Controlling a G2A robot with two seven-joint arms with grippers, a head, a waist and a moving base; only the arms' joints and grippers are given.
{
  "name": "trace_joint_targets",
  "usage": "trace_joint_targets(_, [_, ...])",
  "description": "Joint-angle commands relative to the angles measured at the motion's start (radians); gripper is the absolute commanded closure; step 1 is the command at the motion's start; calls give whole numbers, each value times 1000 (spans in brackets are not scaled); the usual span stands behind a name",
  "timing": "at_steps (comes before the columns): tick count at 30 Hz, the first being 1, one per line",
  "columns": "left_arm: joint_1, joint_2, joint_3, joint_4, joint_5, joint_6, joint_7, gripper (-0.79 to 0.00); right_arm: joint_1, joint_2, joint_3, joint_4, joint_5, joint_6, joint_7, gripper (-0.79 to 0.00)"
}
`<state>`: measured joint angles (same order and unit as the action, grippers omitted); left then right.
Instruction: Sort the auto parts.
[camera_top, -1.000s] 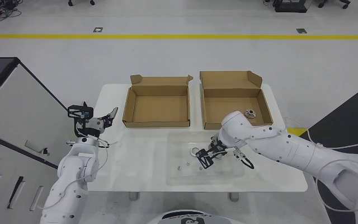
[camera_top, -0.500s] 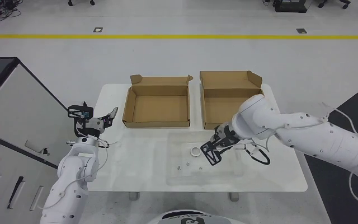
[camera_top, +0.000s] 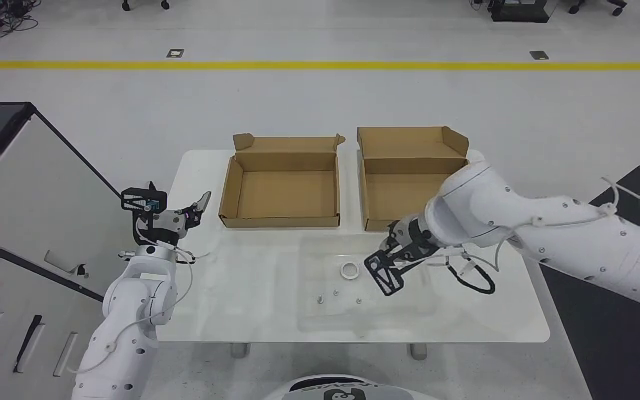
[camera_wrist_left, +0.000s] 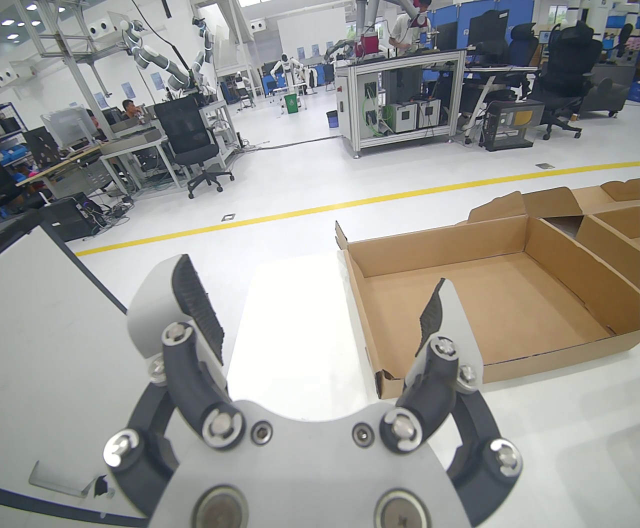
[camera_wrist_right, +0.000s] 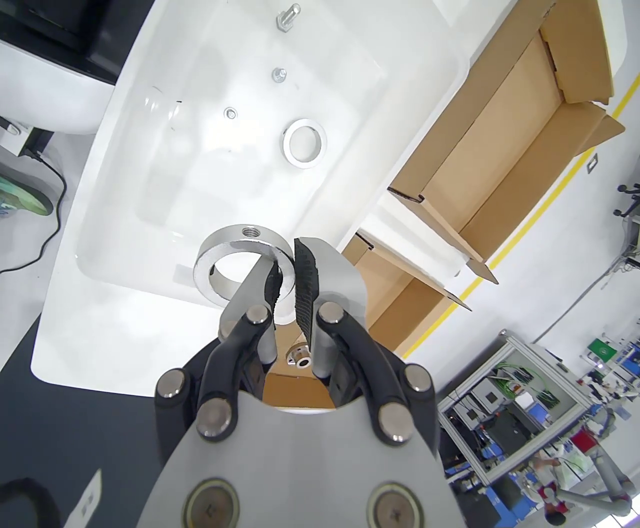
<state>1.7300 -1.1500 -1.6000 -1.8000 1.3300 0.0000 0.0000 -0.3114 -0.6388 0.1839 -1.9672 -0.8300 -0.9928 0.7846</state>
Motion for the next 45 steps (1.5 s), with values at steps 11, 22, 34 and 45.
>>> trace_joint_targets(11, [0, 0, 0, 0, 0, 0, 0, -785, -193, 99, 180, 366, 158, -19, -802, 0])
trace_joint_targets(22, [0, 0, 0, 0, 0, 0, 0, -785, -261, 71, 122, 328, 110, -19, -1458, 0])
trace_joint_targets(34, [0, 0, 0, 0, 0, 0, 0, -785, -167, 15, 71, 223, 192, -19, -1593, 0])
trace_joint_targets(45, [0, 0, 0, 0, 0, 0, 0, -785, -185, 11, 95, 197, 247, -19, -1576, 0])
